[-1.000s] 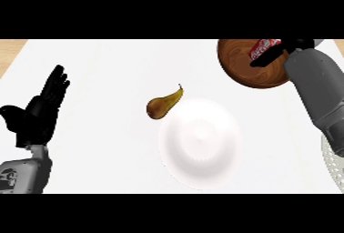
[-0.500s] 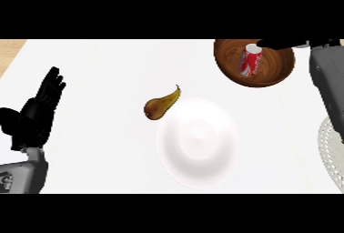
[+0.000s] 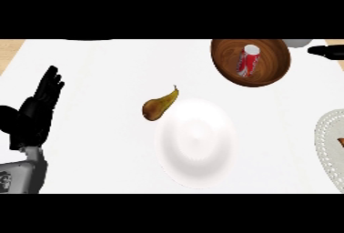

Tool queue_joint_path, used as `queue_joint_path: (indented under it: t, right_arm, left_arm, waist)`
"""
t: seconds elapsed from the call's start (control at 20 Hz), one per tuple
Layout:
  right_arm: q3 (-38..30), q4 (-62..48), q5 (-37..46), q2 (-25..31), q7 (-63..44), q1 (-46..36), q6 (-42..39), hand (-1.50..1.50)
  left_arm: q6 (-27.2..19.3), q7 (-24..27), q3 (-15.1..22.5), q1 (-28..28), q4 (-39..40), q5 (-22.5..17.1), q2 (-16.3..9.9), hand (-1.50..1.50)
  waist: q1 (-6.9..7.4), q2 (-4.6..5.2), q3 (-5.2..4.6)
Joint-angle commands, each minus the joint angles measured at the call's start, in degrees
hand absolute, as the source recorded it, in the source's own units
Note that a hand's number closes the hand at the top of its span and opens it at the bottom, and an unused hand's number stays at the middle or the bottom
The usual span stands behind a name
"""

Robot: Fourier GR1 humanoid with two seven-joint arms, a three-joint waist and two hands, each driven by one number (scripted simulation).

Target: Pick the can from the plate and place it in the bowl

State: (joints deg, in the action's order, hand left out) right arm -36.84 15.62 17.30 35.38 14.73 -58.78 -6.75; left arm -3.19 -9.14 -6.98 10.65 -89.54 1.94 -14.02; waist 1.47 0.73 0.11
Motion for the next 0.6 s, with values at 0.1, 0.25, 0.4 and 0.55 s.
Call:
queue_joint_path:
  t: [0.1,0.25,0.4,0.55]
  right_arm:
    - [-3.46,-2.23,-4.32,8.05,5.14,6.87,-12.11,-1.50]
    - [-3.85,-3.49,-5.89,8.77,3.20,7.30,-16.57,-1.50]
    - [-4.89,-3.09,-7.33,10.77,7.33,9.59,-19.62,-1.50]
    - [-5.44,-2.91,-8.81,11.38,7.72,9.12,-22.55,-1.50]
  left_arm:
    - [-0.89,1.78,0.81,-0.85,0.10,0.65,1.96,0.00]
    - [0.42,-1.36,0.12,0.41,-0.40,-0.11,0.41,0.00]
    - [0.03,-1.14,0.19,1.22,0.48,0.63,0.46,0.00]
    - [0.65,2.61,-1.10,2.50,5.16,0.30,0.18,0.00]
  waist:
    - [-0.11,0.11,0.06]
    - [-0.02,-0.07,0.04]
    - [0.21,0.03,0.08]
    - [-0.07,0.08,0.04]
